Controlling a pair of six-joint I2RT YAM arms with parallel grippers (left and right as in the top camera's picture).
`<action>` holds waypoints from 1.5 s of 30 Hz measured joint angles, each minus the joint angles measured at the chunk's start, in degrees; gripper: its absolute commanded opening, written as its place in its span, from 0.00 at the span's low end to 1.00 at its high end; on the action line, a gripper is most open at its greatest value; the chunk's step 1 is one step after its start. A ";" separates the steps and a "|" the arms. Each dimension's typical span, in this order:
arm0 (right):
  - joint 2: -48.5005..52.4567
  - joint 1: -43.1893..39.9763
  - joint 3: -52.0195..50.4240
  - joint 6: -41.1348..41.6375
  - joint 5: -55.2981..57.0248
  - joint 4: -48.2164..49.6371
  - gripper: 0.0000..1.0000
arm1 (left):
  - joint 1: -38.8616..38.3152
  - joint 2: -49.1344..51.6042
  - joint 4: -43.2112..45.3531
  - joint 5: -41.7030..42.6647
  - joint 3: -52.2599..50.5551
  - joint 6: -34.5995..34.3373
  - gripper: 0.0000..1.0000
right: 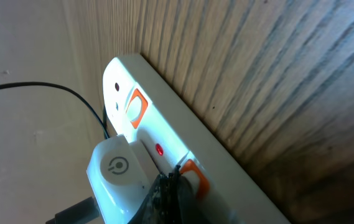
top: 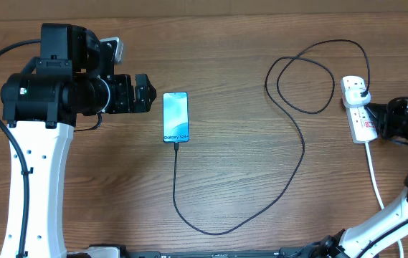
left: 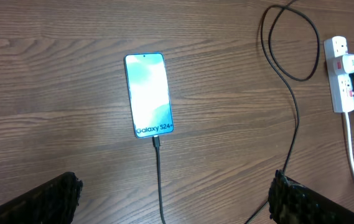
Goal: Plug charger to phone and switch on socket
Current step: 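Lift the right gripper up and away from the power strip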
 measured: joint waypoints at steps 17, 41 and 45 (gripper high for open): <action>-24.46 -7.74 -1.16 0.37 0.02 -5.51 0.04 | 0.00 0.00 0.00 0.02 0.00 0.00 1.00; -53.90 45.48 -1.16 -9.64 32.79 -25.14 0.04 | 0.00 0.00 0.00 0.00 0.00 -0.02 1.00; -53.64 54.90 -1.16 -10.14 43.89 -28.22 0.04 | 0.00 0.00 0.00 0.00 0.00 0.00 0.99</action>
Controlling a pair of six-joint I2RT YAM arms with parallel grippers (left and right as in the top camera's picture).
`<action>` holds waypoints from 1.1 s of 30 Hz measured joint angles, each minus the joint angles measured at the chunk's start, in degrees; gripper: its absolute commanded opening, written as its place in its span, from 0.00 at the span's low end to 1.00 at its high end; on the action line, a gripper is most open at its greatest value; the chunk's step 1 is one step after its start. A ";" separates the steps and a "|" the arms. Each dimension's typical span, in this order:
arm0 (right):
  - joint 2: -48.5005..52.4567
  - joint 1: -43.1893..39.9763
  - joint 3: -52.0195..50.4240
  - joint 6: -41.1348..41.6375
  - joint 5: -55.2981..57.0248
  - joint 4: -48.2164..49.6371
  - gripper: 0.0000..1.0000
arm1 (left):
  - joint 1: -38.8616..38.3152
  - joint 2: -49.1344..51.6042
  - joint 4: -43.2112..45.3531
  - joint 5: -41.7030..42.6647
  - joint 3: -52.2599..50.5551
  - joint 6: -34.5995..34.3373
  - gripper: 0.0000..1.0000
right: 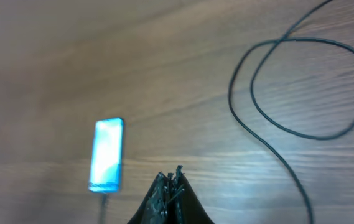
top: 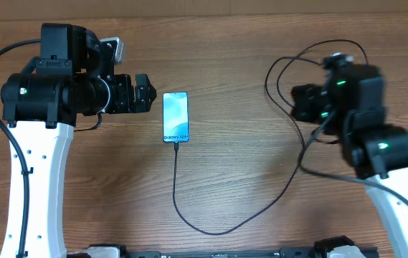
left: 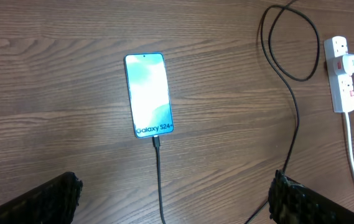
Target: Plug charger to phone and switch on socket
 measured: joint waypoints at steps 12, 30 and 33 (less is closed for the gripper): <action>0.42 4.37 0.00 -3.89 9.99 -6.84 0.67 | 0.00 0.00 0.00 0.00 0.00 -0.02 1.00; 0.42 4.37 0.00 -6.12 11.47 -9.35 1.00 | 0.00 0.00 0.00 0.02 0.00 -0.02 0.99; 0.44 4.37 0.00 -6.12 11.50 -9.29 1.00 | 0.00 0.00 0.00 0.00 0.00 0.00 1.00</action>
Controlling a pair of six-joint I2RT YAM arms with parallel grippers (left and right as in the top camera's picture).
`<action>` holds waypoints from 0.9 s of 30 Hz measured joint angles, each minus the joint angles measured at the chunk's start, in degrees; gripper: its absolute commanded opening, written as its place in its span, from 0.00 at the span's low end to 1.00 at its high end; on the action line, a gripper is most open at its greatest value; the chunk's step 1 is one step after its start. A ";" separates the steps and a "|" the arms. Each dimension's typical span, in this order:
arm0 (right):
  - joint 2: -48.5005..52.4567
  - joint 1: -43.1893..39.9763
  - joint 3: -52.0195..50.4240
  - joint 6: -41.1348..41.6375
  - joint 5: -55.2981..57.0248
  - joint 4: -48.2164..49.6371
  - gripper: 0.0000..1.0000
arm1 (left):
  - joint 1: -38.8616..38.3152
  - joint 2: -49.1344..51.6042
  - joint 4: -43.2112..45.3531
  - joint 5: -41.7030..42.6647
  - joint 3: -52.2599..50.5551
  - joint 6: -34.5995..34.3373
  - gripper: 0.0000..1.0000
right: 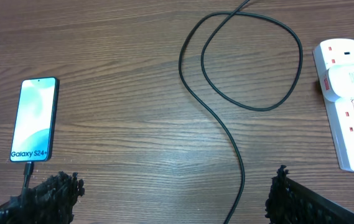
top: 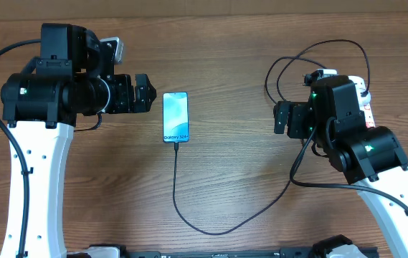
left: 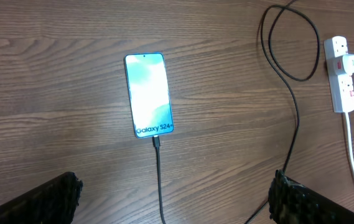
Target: Plug charger to phone and switch on socket
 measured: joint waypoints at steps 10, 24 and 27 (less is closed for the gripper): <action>-0.04 -0.11 -0.07 -1.95 -0.11 3.04 1.00 | 0.00 0.00 0.00 0.00 0.00 0.00 0.99; -17.18 -10.93 -19.32 -8.17 -13.51 28.85 1.00 | 0.00 0.00 0.02 0.00 0.00 -0.02 1.00; -23.50 -11.52 -25.20 -8.70 -14.91 33.14 1.00 | 0.00 0.00 0.02 0.00 0.00 -0.02 0.99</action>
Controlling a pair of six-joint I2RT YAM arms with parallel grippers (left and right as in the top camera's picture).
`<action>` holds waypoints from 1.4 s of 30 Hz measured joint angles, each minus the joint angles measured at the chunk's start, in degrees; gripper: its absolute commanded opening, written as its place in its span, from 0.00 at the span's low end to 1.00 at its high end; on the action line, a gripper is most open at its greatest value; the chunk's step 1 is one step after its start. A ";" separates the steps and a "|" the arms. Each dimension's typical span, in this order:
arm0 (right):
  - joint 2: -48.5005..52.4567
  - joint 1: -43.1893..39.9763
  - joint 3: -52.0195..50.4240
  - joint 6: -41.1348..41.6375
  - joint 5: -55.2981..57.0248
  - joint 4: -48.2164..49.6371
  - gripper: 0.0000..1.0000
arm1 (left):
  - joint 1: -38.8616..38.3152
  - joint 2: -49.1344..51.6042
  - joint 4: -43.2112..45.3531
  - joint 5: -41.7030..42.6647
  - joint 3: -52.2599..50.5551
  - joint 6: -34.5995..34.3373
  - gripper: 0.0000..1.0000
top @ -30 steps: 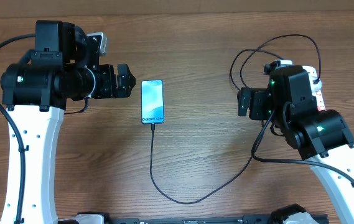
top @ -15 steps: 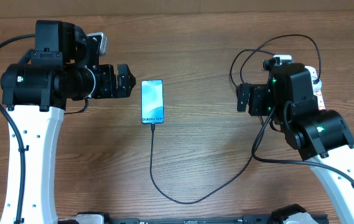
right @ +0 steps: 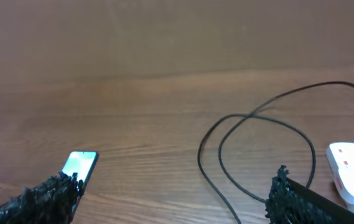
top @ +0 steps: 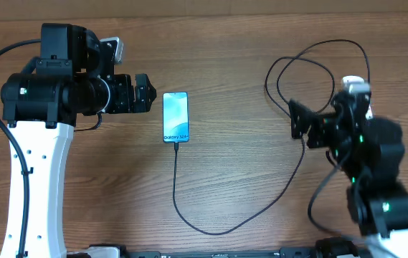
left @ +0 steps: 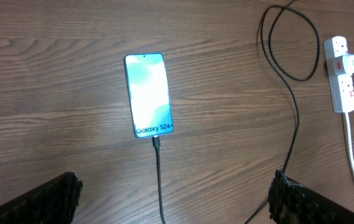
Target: Plug charger to phone and switch on socket
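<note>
The phone (top: 176,117) lies face up with its screen lit, also seen in the left wrist view (left: 149,95) and the right wrist view (right: 80,165). A black cable (top: 176,188) is plugged into its near end and runs in loops to the white charger (left: 351,61) plugged into the white power strip (left: 340,87). My left gripper (top: 148,94) hangs open just left of the phone. My right gripper (top: 296,119) is open over the cable loop, left of the strip (right: 351,169). In the overhead view the right arm hides most of the strip.
The wooden table (top: 232,64) carries only the phone, cable and strip. The strip's white lead runs toward the near right edge. The cable's big loop (top: 307,79) lies at the back right.
My right arm has drawn back to the right and its camera now looks forward across the table instead of straight down. Its gripper is still open. The left arm, phone and cable are unchanged.
At first my right gripper was shut with its tip at an orange switch on the strip, beside the charger. Then it was shut over the cable loop, away from the strip. Later it stood open above the table, and now it is farther right.
</note>
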 measured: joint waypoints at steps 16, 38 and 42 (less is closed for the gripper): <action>-28.68 -0.22 -26.58 -0.42 -1.66 13.60 1.00 | 0.00 0.00 0.00 0.00 0.00 0.00 0.99; -43.52 -0.20 -42.21 -0.46 -1.86 23.21 1.00 | 0.00 0.00 -0.02 0.00 0.00 0.00 0.99; -43.80 -0.22 -43.80 -0.46 -1.84 23.15 1.00 | 0.00 0.00 0.00 0.00 0.00 0.00 1.00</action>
